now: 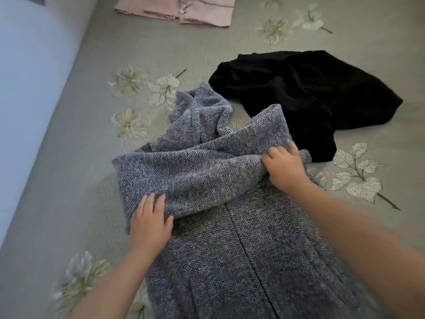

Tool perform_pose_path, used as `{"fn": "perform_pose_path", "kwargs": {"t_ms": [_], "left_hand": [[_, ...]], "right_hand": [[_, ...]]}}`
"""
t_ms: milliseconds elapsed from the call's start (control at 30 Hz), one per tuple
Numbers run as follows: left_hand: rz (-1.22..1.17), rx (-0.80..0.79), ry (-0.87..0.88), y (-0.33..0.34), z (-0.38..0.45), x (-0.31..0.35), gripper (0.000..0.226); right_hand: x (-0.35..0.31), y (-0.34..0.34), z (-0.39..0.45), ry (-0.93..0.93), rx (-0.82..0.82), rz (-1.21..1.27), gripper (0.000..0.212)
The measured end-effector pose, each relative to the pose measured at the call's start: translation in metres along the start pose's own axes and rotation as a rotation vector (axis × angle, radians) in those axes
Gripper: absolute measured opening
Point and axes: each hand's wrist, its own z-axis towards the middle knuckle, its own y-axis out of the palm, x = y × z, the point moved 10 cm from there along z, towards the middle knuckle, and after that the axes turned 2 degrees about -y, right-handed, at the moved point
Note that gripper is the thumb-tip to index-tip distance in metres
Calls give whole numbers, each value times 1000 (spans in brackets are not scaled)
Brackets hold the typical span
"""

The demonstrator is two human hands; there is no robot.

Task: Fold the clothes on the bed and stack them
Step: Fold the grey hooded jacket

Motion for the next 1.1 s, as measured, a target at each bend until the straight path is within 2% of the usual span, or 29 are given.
{"fn": "perform_pose_path", "kwargs": {"t_ms": [100,133,167,200,233,300,333,367,400,467,567,633,700,767,833,967,1100], "left_hand": [[-126,20,-47,-6,3,-11,55],[-155,34,-61,-9,4,-16,54],[-164,46,-69,-11,6,-19,52],[-155,50,-77,-11,8,-21,51],[-145,56,-82,-12,9,-23,51],[-108,94,-56,-16,15,-21,50],[-81,133,-39,-20,18,-18,48],[-73,189,-27,-26,21,-16,45],[-82,232,-11,-30,25,-13,41],[-104,264,22,-34,39,-10,41],[-161,207,-15,-29,65,-11,49],[-178,139,-61,-18,82,-15,57],[-138,95,-82,-3,92,-18,65],[-121,75,-49,10,94,-16,78],[-142,129,-23,14,91,-16,84],[-196,74,-40,19,96,-21,79],[-209,83,-22,20,100,-20,65]], "right_hand": [[12,-67,-23,-53,636,90,30],[18,-73,-35,-49,741,95,29],[20,-71,-43,-54,762,73,32],[20,-59,-45,-61,670,34,39],[16,-33,-42,-84,453,-17,49],[20,49,-50,-55,-245,-97,69],[26,76,-63,5,-479,-129,77],[29,90,-71,37,-600,-135,83],[30,94,-71,64,-646,-114,82],[21,78,-53,57,-586,-57,65],[-6,25,-5,-48,-315,120,40],[-16,-16,33,-19,-92,292,31],[-19,-37,76,68,-10,408,28],[-23,-40,117,126,-19,466,30],[-23,-30,152,200,-58,512,37],[-13,17,194,419,-181,641,68],[4,50,216,617,-254,637,83]]}}
